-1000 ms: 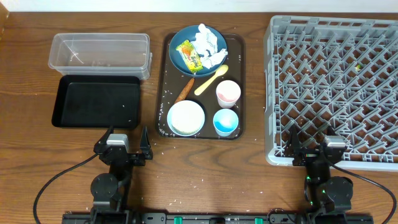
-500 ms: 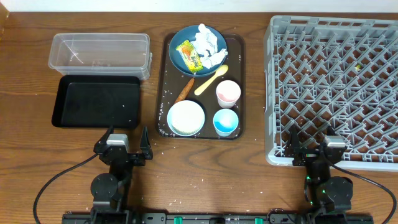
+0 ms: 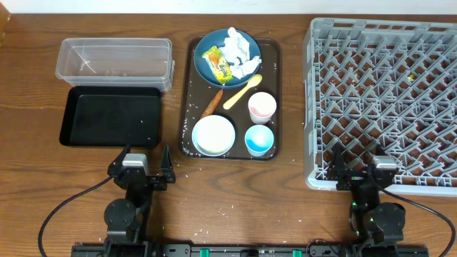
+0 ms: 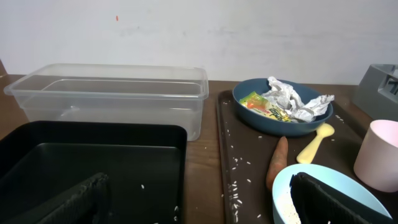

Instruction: Sort waste into correct bins and load items into the dishwasher rack

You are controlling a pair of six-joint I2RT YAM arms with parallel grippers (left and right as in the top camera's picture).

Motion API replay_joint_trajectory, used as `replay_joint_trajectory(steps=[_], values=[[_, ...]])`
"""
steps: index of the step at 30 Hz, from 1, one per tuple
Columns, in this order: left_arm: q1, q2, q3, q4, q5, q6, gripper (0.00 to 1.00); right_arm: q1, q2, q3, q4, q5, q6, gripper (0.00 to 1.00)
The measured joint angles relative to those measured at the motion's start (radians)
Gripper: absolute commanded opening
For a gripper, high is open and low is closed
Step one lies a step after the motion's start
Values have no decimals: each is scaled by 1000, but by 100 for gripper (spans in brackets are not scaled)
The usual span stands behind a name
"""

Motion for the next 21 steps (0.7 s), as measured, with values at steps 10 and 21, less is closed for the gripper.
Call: replay_joint_trajectory(steps=[10, 21], values=[[0, 0, 0, 8, 9, 0, 94, 0, 0, 0, 166, -34, 0, 99], [0, 41, 82, 74, 177, 0, 94, 0, 15, 93, 127, -175, -3, 99]])
